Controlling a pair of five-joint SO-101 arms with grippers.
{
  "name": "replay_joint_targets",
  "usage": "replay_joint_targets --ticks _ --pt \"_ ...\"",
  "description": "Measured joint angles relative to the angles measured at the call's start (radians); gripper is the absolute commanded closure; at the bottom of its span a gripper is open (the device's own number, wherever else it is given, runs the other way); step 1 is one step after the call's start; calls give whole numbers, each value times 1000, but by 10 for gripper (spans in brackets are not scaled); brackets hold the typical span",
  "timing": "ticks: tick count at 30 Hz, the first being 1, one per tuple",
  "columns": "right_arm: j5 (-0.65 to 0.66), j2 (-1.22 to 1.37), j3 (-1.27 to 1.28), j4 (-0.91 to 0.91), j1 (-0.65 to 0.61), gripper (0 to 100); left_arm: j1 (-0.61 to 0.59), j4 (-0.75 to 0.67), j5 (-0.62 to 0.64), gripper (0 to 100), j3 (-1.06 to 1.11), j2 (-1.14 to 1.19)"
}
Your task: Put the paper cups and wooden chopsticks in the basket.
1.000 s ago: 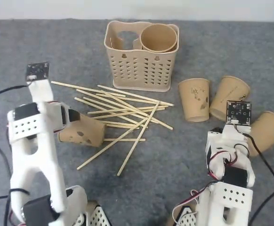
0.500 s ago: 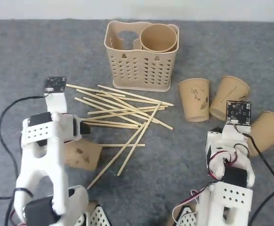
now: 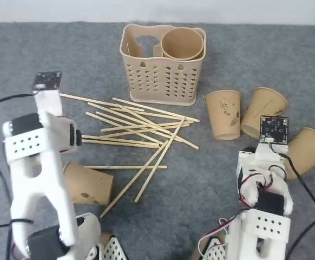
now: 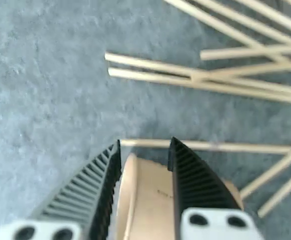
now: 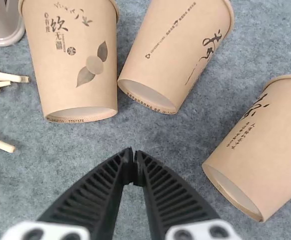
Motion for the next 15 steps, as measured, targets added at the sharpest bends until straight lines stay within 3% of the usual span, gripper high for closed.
replay_joint_targets --ticks 6,9,15 --pt "0 0 0 0 0 986 -137 204 -31 893 -95 0" --pt "0 0 0 0 0 986 -247 264 -95 999 -95 0" --pt "0 0 0 0 -2 986 -422 290 -299 988 35 0"
